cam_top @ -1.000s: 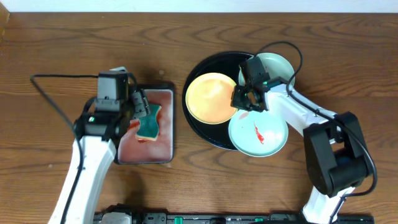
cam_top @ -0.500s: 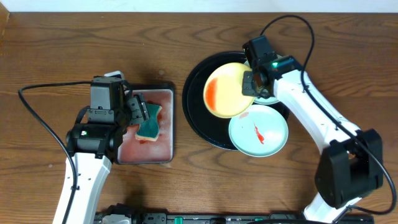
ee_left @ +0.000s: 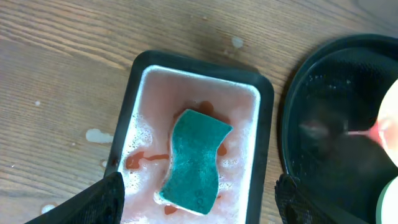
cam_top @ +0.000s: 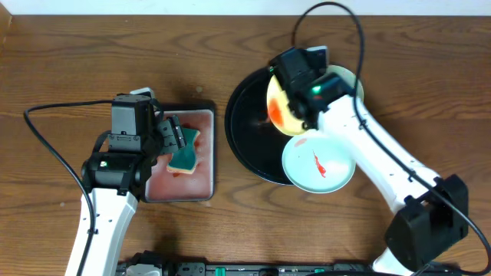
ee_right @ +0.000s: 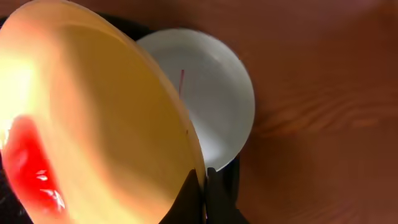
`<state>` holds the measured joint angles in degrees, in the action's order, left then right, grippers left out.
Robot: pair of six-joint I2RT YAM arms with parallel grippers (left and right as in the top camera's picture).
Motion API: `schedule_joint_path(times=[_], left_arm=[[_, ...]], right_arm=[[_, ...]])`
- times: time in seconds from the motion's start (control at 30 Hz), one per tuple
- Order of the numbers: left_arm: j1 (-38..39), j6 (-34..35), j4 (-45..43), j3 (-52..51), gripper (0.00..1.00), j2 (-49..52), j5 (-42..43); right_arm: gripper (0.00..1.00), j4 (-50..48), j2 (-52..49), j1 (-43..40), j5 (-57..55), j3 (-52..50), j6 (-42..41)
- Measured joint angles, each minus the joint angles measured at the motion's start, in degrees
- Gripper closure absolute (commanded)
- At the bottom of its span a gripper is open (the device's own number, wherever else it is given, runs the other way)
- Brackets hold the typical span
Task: Clean dirty plates on tray and stack at the side
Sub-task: 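Lift and tilt the yellow plate upward with the right gripper, then carry the yellow plate right and set it on the table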
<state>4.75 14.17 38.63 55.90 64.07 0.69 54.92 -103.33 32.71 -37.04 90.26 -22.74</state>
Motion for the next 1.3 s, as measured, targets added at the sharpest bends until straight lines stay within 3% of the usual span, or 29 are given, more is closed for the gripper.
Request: schedule_joint_path(times=[0.13, 0.5, 0.8, 1.0, 1.3], left_arm=[[0.0, 0.0, 0.0, 0.0, 0.22, 0.0, 0.3], [0.0, 0.0, 0.0, 0.0, 0.22, 0.0, 0.3], [0.0, 0.0, -1.5, 0.0, 0.22, 0.0, 0.3], [0.0, 0.0, -1.6, 0.0, 0.22, 0.0, 0.4], [0.0, 0.0, -1.6, 0.0, 0.22, 0.0, 0.5]], right_arm=[[0.99, -2.7, 0.0, 4.3, -9.6, 0.0, 2.2], [0.99, -8.1, 0.0, 7.7, -17.9, 0.0, 9.9], [0.99, -13.2, -1.7, 11.4, -24.4, 0.0, 23.3], [0.99, -13.3, -8.4, 12.3, -29.9, 0.0, 26.3], [0.99, -15.5, -10.0, 12.4, -36.8, 0.0, 26.9]])
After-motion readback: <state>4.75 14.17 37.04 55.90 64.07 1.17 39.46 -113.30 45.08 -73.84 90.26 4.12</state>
